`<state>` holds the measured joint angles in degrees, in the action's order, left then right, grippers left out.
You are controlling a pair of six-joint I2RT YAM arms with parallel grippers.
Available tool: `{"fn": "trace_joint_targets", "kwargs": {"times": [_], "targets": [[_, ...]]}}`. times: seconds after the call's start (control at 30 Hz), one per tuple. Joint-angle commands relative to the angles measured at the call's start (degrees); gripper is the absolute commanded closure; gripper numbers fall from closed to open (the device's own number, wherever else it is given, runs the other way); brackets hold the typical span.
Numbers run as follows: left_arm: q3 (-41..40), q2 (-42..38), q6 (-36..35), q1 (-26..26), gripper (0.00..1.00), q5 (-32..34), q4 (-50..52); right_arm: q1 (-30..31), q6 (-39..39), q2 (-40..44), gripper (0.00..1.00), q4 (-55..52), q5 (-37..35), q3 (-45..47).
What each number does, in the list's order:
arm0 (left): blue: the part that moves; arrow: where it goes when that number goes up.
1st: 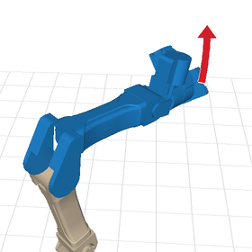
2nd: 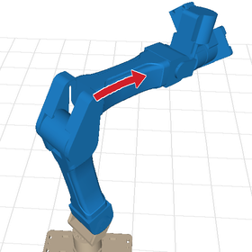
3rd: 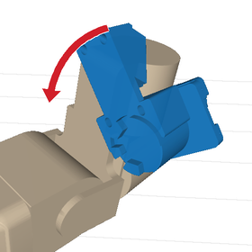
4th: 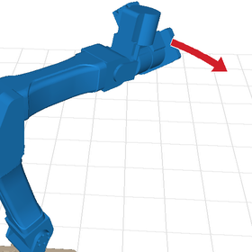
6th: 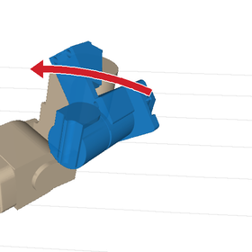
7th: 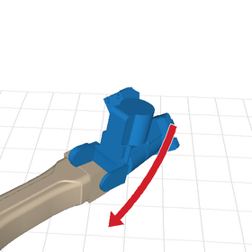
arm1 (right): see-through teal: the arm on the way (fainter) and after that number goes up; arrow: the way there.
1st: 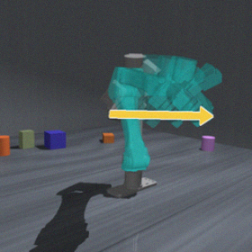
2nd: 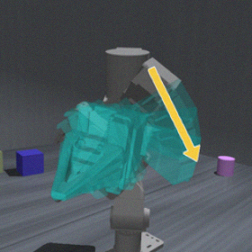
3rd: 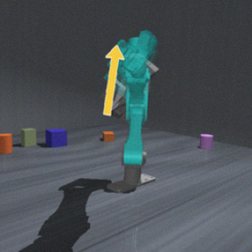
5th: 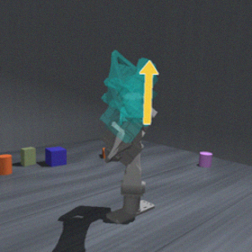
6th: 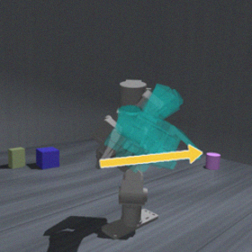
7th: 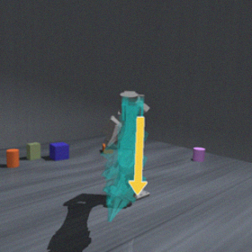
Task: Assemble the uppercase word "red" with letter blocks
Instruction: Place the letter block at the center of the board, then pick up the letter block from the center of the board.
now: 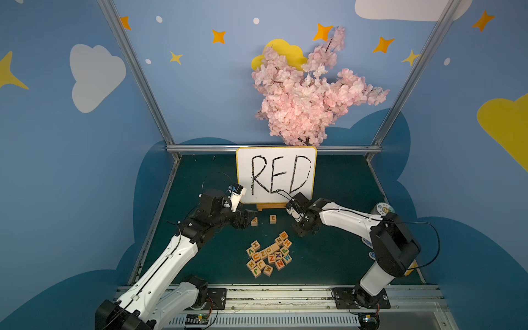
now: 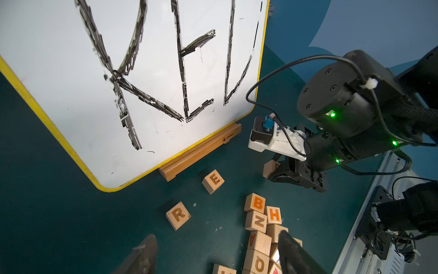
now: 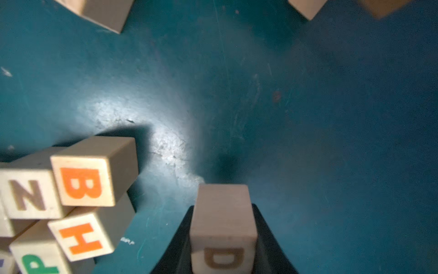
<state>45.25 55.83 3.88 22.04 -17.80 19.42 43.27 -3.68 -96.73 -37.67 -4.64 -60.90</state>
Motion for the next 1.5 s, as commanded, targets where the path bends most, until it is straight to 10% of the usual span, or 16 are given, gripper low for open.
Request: {"fn": "trace_joint_targets", "kwargs": {"times": [0.0,0.7,1.07,1.47], "targets": [[-0.43,0.30,-0.03,0.18,0.21,-0.47,-0.57,-0.74,-0.64,-1.80,0.74,-0.85,2.76,-2.14],[-0.11,0.35,-0.04,0.17,0.21,-1.19,-0.80,-1.17,-8.11,2.24,0.51,-5.50,0.33,-4.52],[-0.26,0.29,0.12,0.15,0.21,-1.48,-0.87,-3.11,-30.03,7.26,0.58,-6.39,4.11,-3.06],[-0.43,-0.01,0.11,0.18,0.21,-1.00,-0.87,-2.85,-55.93,9.55,0.45,-3.48,5.91,2.97]]}}
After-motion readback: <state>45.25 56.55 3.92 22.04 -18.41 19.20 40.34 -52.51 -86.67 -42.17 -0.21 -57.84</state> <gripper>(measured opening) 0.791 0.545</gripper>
